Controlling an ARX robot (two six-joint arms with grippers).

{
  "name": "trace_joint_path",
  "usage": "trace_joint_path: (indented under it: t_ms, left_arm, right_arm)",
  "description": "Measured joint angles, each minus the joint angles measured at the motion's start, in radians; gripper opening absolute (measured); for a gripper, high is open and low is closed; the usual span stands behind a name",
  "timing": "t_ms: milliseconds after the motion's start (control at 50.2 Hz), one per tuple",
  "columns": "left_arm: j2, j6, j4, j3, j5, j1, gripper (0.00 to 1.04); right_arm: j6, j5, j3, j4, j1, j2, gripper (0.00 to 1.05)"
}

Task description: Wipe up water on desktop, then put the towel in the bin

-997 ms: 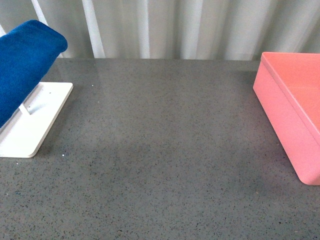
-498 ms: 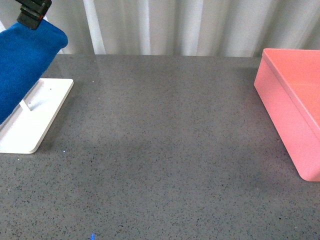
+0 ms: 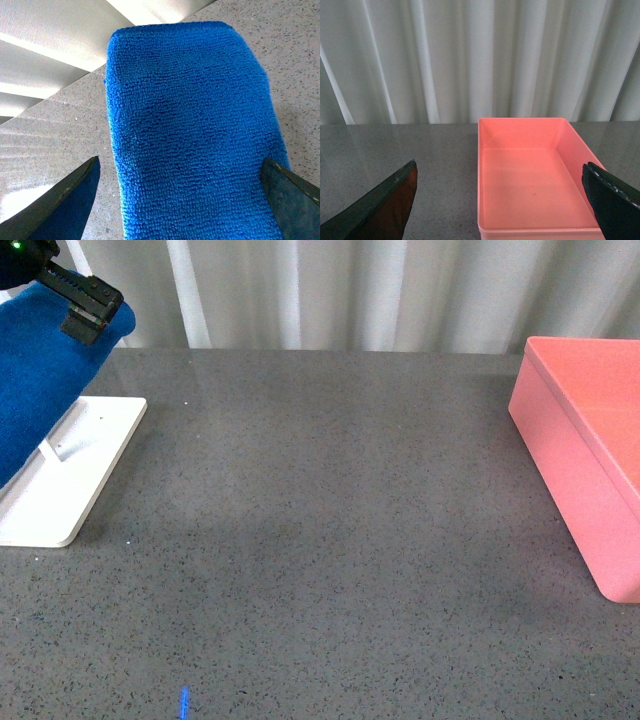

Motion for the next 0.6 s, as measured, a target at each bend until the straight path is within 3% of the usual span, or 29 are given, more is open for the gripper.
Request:
trace_joint_path:
  t_ms: [199,359,598]
  left_arm:
    - [0.013,0.0,0.006,0.005,-0.014,0.002,0.98]
    - [0.024,0.0,0.011,0.005,-0.013,0.0,0.64]
    - [0.026,0.0,0.021,0.002,-0.017,0.006,0.25]
  right_arm:
    - [0.0,0.0,0.0,0.0,0.0,0.0,0.98]
    - [0.0,0.0,0.0,0.0,0.0,0.0,0.98]
    - [0.0,0.0,0.0,0.0,0.0,0.0,0.98]
